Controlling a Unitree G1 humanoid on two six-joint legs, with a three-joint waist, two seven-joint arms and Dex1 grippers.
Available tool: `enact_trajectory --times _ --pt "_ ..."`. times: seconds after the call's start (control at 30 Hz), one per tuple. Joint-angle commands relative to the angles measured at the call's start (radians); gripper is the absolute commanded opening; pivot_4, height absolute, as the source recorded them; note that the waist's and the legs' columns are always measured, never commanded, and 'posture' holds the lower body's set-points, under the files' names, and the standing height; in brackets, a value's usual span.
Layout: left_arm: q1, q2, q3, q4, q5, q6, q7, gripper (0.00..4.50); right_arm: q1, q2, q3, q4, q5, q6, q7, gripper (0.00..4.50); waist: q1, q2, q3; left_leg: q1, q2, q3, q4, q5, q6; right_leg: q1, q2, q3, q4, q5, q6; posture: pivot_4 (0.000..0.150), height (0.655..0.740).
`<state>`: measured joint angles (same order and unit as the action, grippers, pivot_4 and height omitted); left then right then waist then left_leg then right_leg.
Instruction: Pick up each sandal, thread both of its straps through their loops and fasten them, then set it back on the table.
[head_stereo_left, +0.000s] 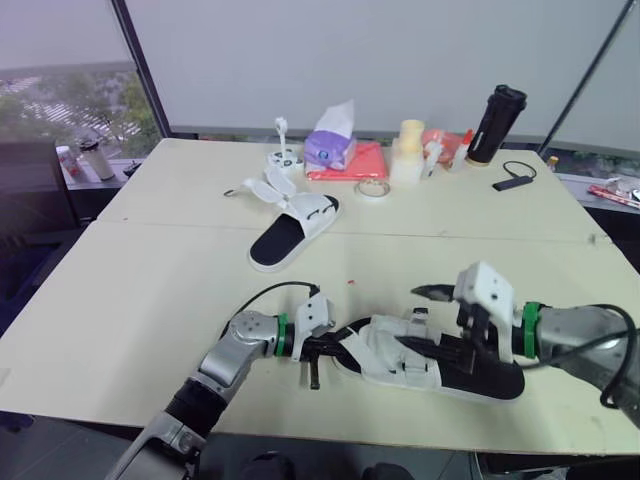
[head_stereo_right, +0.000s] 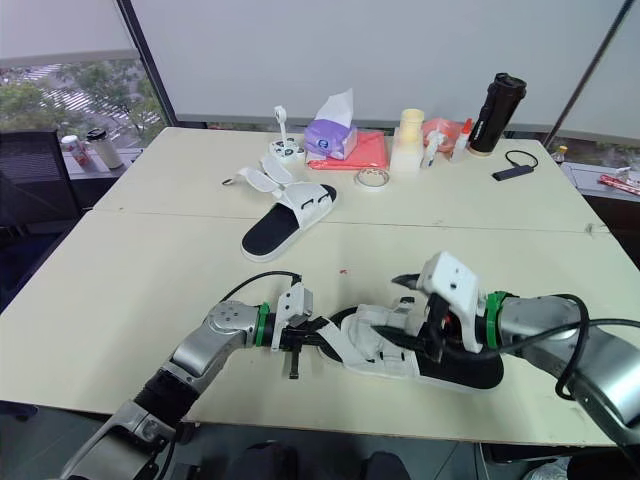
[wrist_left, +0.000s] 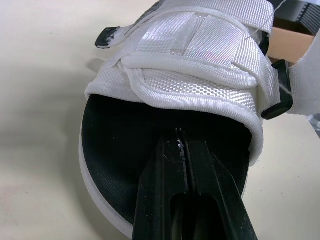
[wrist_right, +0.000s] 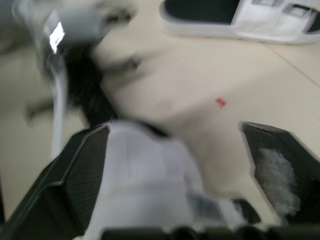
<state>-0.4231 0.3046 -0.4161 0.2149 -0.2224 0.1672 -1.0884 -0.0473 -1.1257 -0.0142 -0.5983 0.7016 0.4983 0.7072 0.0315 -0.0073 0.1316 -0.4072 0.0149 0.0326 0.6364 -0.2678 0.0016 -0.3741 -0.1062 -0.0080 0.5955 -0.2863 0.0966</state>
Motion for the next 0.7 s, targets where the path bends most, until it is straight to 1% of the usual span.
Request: enact_trajectory --times 0.03,0.2,0.33,0.53,0.63,0.7 --pt "0.039 0.033 -0.036 0.115 0.09 0.06 0.032 0.0 -0.034 0.038 0.0 -0.047 -0.051 -0.045 0.048 4.25 -0.002 -0.001 0.0 0.0 0.0 0.0 0.0 0.0 0.0 0.0 0.0 0.0 0.0 0.0 0.0 0.15 0.74" --pt "0.038 0.03 -0.04 0.116 0.092 0.058 0.036 0.0 -0.048 0.087 0.028 -0.066 -0.049 -0.005 0.097 4.25 -0.002 -0.001 0.001 0.001 0.0 0.0 0.001 0.0 0.0 0.0 0.0 0.0 0.0 0.0 0.0 0.15 0.74" --pt "0.042 0.028 -0.04 0.111 0.091 0.061 0.039 0.0 -0.076 0.142 0.056 -0.078 0.008 0.066 0.112 4.25 -0.004 -0.002 0.001 0.001 0.0 0.0 0.001 0.0 0.0 0.0 0.0 0.0 0.0 0.0 0.0 0.15 0.74" --pt "0.046 0.02 -0.037 0.107 0.089 0.069 0.05 0.0 -0.129 0.228 0.129 -0.032 0.033 0.163 0.134 4.25 -0.006 -0.002 0.001 0.001 0.0 0.0 0.001 0.0 0.0 0.0 -0.001 0.0 0.0 0.0 0.0 0.15 0.74" --pt "0.051 0.017 -0.032 0.106 0.087 0.071 0.059 0.0 -0.145 0.266 0.161 0.004 0.009 0.177 0.147 4.25 -0.004 -0.002 0.0 0.001 0.0 0.0 0.001 0.0 0.0 -0.001 -0.001 0.0 0.0 0.0 0.0 0.15 0.74" --pt "0.056 0.017 -0.028 0.105 0.085 0.074 0.063 0.0 -0.152 0.283 0.164 0.016 -0.002 0.172 0.154 3.73 -0.003 -0.002 0.0 0.001 0.0 0.0 0.001 0.0 0.0 -0.001 -0.001 0.0 0.0 0.0 0.0 0.15 0.74"
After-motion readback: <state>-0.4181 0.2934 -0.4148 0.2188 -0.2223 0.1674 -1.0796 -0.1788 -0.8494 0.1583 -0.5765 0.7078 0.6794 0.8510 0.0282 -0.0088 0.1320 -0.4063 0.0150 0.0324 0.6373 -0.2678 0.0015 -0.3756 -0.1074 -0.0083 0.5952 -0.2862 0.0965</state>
